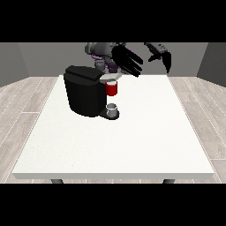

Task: Insert the coffee pod into the coffee machine and close the lid

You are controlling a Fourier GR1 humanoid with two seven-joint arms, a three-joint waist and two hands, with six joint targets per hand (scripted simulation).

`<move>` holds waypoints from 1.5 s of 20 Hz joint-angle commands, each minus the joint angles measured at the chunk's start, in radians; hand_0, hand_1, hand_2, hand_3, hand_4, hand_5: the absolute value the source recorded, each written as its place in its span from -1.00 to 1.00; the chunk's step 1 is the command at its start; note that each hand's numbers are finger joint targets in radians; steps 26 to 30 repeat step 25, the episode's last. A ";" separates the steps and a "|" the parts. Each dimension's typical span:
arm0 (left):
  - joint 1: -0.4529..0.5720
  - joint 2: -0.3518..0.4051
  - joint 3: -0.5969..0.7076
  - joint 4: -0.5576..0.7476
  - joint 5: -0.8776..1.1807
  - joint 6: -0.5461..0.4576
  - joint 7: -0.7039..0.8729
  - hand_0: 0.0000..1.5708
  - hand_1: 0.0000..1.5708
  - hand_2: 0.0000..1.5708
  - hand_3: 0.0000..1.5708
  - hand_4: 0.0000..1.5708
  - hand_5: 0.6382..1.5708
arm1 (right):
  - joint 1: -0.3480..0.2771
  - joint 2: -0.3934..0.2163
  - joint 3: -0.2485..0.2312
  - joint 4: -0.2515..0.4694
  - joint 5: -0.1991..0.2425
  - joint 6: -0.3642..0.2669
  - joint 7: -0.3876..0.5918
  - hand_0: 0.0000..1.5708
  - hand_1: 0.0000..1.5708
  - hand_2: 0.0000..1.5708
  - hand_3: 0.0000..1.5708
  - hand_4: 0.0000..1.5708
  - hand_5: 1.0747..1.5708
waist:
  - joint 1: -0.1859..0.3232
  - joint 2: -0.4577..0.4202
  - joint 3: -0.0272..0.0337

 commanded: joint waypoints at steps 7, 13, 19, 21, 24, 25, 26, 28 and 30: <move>-0.070 0.008 0.026 -0.028 0.034 -0.006 0.038 -1.00 -1.00 -1.00 -1.00 -0.73 1.00 | -0.155 0.122 0.027 0.059 -0.025 -0.024 -0.164 -1.00 -1.00 -1.00 -1.00 -1.00 1.00 | 0.060 0.074 -0.0295; -0.064 0.072 0.081 -0.016 0.078 -0.053 0.026 -1.00 -1.00 -1.00 -1.00 -0.65 1.00 | -0.181 0.160 0.036 0.103 -0.031 -0.016 -0.233 -1.00 -1.00 -1.00 -1.00 -1.00 1.00 | 0.013 0.064 -0.0296; 0.033 0.057 0.061 -0.043 0.075 -0.054 0.013 -1.00 -1.00 -1.00 -1.00 -0.59 1.00 | -0.115 0.231 0.062 0.112 -0.041 -0.011 -0.368 -1.00 -1.00 -1.00 -1.00 -1.00 1.00 | -0.031 -0.002 -0.0292; 0.037 0.072 0.094 0.000 0.088 -0.050 0.019 -1.00 -1.00 -1.00 -1.00 -0.68 1.00 | -0.051 0.336 0.124 0.065 -0.039 -0.021 -0.410 -1.00 -1.00 -1.00 -1.00 -0.72 1.00 | -0.098 -0.041 -0.0293; 0.103 0.076 0.127 0.034 0.090 -0.026 -0.004 -1.00 -1.00 -1.00 -1.00 -0.66 1.00 | 0.020 0.391 0.162 0.055 -0.046 -0.001 -0.437 -1.00 -1.00 -1.00 -1.00 -0.67 1.00 | -0.169 -0.089 -0.0295; 0.106 0.072 0.114 0.033 0.084 -0.030 0.002 -1.00 -1.00 -1.00 -1.00 -0.66 1.00 | 0.046 0.392 0.207 0.057 -0.071 -0.031 -0.434 -1.00 -1.00 -1.00 -1.00 -0.67 1.00 | -0.151 -0.115 -0.0294; 0.106 0.072 0.114 0.033 0.084 -0.030 0.002 -1.00 -1.00 -1.00 -1.00 -0.66 1.00 | 0.046 0.392 0.207 0.057 -0.071 -0.031 -0.434 -1.00 -1.00 -1.00 -1.00 -0.67 1.00 | -0.151 -0.115 -0.0294; 0.106 0.072 0.114 0.033 0.084 -0.030 0.002 -1.00 -1.00 -1.00 -1.00 -0.66 1.00 | 0.046 0.392 0.207 0.057 -0.071 -0.031 -0.434 -1.00 -1.00 -1.00 -1.00 -0.67 1.00 | -0.151 -0.115 -0.0294; 0.106 0.072 0.114 0.033 0.084 -0.030 0.002 -1.00 -1.00 -1.00 -1.00 -0.66 1.00 | 0.046 0.392 0.207 0.057 -0.071 -0.031 -0.434 -1.00 -1.00 -1.00 -1.00 -0.67 1.00 | -0.151 -0.115 -0.0294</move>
